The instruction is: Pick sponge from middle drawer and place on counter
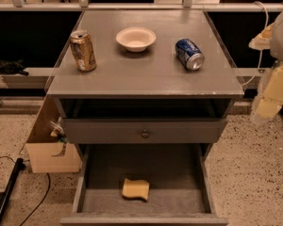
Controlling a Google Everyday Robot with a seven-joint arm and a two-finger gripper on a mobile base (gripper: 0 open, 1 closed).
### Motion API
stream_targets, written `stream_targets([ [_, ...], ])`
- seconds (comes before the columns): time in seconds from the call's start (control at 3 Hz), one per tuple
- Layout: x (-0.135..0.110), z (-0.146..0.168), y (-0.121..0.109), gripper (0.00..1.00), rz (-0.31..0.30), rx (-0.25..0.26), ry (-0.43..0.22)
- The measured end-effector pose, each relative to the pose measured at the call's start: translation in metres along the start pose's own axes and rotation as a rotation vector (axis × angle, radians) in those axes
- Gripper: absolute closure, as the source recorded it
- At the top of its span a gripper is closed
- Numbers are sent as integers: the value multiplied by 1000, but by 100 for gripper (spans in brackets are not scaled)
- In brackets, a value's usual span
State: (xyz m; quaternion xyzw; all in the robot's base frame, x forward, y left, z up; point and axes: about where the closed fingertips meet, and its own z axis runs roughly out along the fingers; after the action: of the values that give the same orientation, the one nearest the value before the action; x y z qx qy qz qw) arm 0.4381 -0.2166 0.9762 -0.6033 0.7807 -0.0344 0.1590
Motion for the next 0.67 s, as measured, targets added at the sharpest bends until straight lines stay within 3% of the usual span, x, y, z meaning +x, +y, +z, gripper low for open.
stream_targets([
  [0.33, -1, 5, -1, 0, 5, -6, -13],
  [0.67, 2, 25, -2, 0, 32, -55, -106],
])
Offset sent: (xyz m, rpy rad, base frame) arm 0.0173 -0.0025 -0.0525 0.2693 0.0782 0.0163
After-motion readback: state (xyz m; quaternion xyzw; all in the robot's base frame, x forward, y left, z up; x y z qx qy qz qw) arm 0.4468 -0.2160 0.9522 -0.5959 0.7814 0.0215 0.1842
